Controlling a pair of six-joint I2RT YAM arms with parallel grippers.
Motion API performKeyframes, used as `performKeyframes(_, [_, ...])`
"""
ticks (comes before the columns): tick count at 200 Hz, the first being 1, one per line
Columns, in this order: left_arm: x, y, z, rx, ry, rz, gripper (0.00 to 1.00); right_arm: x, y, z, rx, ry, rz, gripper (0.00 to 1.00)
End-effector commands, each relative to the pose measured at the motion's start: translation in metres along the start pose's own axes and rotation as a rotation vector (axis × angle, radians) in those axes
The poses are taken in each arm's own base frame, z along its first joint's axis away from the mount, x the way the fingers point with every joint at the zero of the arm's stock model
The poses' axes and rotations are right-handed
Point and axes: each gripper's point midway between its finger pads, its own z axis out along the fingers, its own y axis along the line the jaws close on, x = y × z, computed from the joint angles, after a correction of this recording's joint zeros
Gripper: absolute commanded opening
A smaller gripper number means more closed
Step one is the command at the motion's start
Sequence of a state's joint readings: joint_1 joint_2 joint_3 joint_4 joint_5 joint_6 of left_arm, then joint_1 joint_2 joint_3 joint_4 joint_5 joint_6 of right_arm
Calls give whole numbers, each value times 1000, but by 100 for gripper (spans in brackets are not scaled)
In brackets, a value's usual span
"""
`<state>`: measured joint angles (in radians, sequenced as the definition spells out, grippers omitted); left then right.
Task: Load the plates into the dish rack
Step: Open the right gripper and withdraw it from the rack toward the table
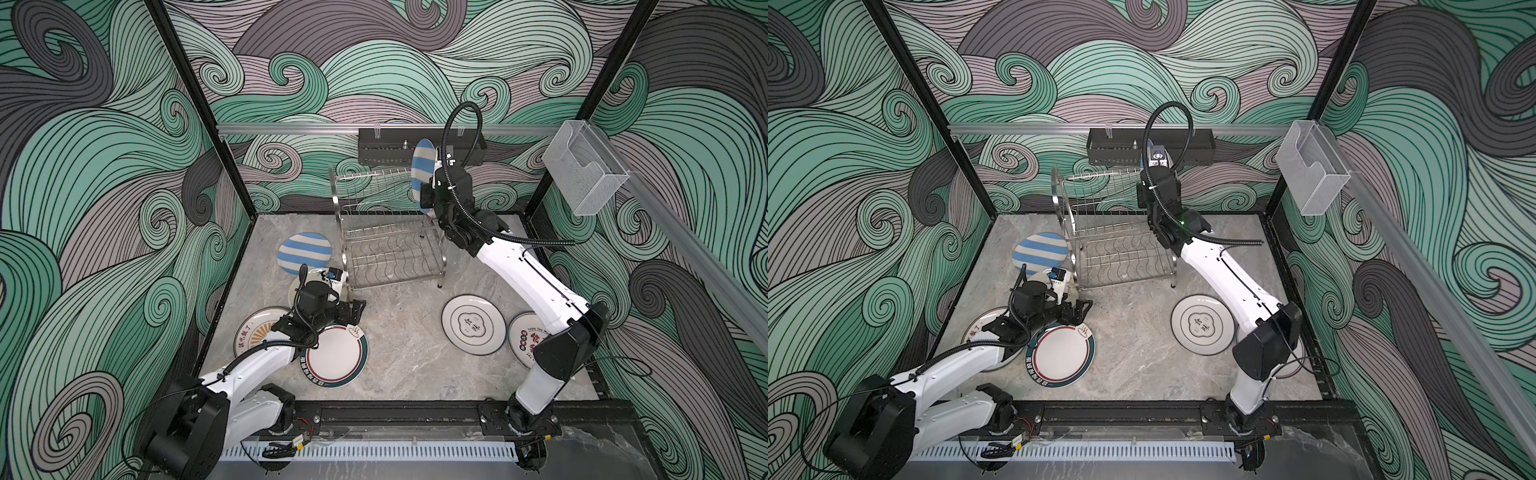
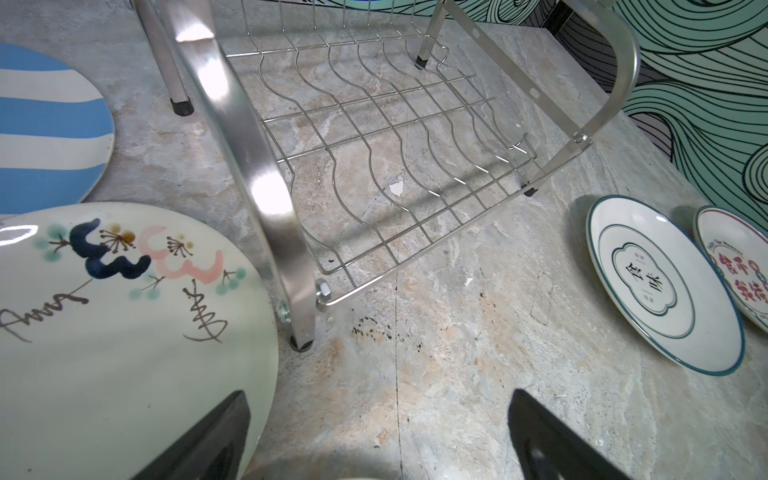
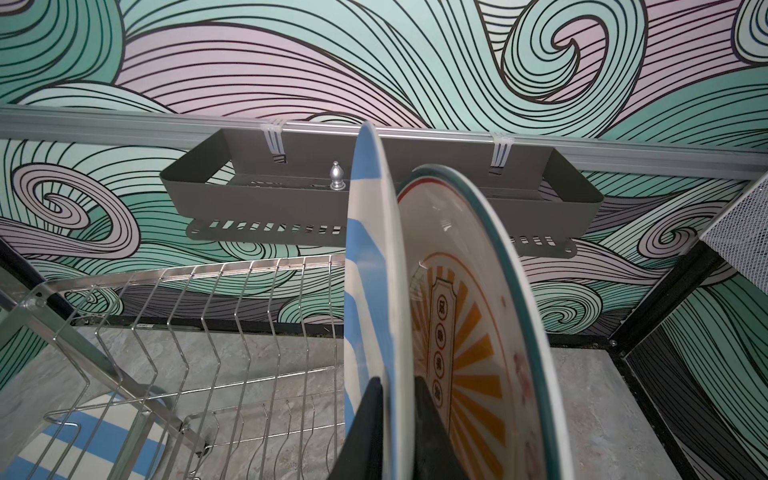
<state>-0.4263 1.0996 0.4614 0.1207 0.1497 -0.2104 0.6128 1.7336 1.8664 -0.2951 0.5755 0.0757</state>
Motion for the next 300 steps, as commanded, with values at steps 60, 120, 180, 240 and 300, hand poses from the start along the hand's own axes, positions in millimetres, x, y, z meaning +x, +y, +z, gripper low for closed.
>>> performKeyframes(60, [-7, 0, 0, 2, -17, 9, 99, -28, -14, -24, -10, -58, 7, 31])
performKeyframes(120, [-8, -1, -1, 9, -19, 6, 99, -42, -22, -44, -27, -71, -12, 44])
performKeyframes(180, [-8, -1, -1, 9, -20, 6, 99, -53, -24, -59, -57, -80, -22, 47])
performKeyframes(240, [-9, -3, -2, 18, -22, 6, 99, -61, -25, -81, -104, -95, -15, 53])
performKeyframes(300, [-9, -5, -4, 27, -25, 4, 99, -49, -19, -108, -233, -36, 6, 61])
